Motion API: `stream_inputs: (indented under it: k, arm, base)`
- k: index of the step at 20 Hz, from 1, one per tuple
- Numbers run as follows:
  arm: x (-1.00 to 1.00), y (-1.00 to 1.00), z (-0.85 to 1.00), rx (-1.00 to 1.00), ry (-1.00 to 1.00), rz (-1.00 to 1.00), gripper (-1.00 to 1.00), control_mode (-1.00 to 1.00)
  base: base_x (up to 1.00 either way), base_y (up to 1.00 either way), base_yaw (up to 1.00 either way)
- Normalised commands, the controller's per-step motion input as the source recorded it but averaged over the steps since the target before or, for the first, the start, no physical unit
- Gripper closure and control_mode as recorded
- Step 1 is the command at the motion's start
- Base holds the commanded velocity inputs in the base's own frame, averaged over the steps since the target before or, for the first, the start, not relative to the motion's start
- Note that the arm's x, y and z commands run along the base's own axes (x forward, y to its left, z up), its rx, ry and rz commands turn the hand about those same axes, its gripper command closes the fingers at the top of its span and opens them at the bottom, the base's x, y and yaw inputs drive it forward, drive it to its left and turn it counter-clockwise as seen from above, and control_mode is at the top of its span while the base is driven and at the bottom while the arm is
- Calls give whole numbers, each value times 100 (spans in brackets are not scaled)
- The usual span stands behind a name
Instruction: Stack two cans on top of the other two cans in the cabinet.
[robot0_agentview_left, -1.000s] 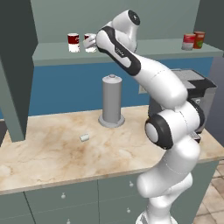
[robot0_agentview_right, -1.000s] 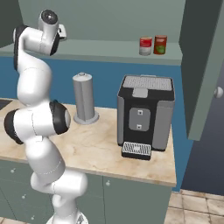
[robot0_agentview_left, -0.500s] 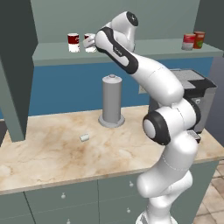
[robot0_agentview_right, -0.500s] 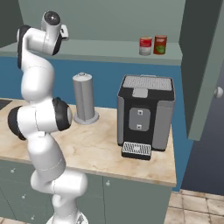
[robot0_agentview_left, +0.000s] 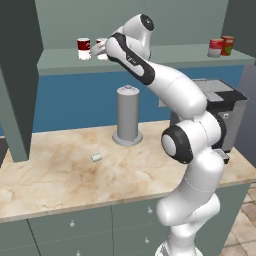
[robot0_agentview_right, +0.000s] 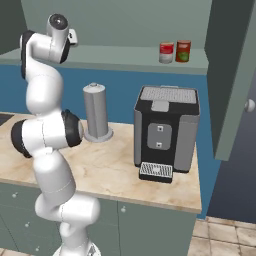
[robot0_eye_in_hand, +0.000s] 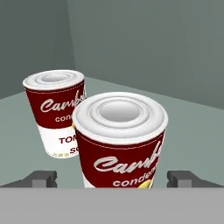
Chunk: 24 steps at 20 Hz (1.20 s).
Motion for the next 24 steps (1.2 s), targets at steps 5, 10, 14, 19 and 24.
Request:
stream_inputs:
  k: [5, 10, 14, 19, 24]
  arm:
    - [12, 8, -3, 0, 0, -1, -100, -100]
    - [12, 4, 0, 0, 0, 0, -100, -100]
    - [0, 1, 0, 0, 0, -1, 100, -100]
    - [-6, 0, 1, 0, -2, 0, 100, -100]
    - [-22, 0, 16, 2, -18, 0, 100, -100]
  base:
    - [0, 0, 0]
    - [0, 0, 0]
    - [0, 0, 0]
    - [0, 0, 0]
    - [0, 0, 0]
